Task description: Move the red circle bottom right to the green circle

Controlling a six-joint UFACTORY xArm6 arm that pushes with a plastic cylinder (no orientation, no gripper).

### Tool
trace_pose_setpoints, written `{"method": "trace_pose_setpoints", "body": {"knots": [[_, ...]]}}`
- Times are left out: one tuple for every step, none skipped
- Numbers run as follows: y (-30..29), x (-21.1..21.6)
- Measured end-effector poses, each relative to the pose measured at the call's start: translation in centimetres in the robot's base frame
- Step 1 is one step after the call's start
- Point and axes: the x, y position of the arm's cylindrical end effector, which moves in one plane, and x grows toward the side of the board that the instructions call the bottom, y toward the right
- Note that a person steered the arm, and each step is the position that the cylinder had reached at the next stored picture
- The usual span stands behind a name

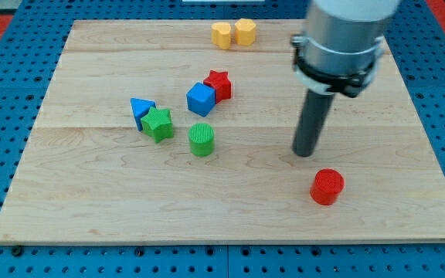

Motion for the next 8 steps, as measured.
{"method": "trace_pose_setpoints", "body": {"knots": [[-1.0, 4.2], [2.6, 4.3], [2.2, 3.1], [-2.8, -2.5], [-8.2, -6.6], [-5.9, -10.7], [-7.2, -15.4], [-12.4, -14.9]]}}
